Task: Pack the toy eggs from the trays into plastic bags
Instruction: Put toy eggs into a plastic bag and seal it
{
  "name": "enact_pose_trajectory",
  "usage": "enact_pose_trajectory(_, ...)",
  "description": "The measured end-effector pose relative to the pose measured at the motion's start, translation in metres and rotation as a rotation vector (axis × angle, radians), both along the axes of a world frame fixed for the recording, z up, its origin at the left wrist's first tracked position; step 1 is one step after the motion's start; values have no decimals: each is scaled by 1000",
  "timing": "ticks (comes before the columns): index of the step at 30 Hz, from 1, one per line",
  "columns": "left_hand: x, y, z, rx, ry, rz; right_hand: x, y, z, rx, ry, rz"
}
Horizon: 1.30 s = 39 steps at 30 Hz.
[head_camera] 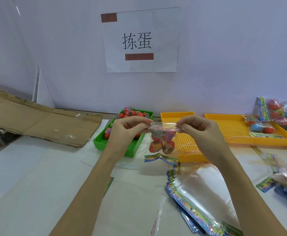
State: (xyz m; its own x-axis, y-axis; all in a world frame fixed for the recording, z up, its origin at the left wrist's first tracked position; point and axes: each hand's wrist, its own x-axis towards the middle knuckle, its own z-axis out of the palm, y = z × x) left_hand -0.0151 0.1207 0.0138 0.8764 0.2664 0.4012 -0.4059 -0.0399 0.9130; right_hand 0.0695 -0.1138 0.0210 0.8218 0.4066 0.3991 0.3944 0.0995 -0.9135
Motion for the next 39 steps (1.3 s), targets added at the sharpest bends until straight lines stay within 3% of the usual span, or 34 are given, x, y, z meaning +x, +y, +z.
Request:
enact_pose_trajectory(7,-1,2,0,-12,13,-14,-4,5,3,43,62,-16)
enact_pose_trajectory(12,0,0,1,60,46,58,-7,7,2,-71,-6,-50)
enact_pose_trajectory(26,2,2,0,27,48,80,-6,8,2,-60,8,-50)
enact_pose_trajectory(39,0,-3,1,172,137,39,-7,12,0,-107,-11,-47)
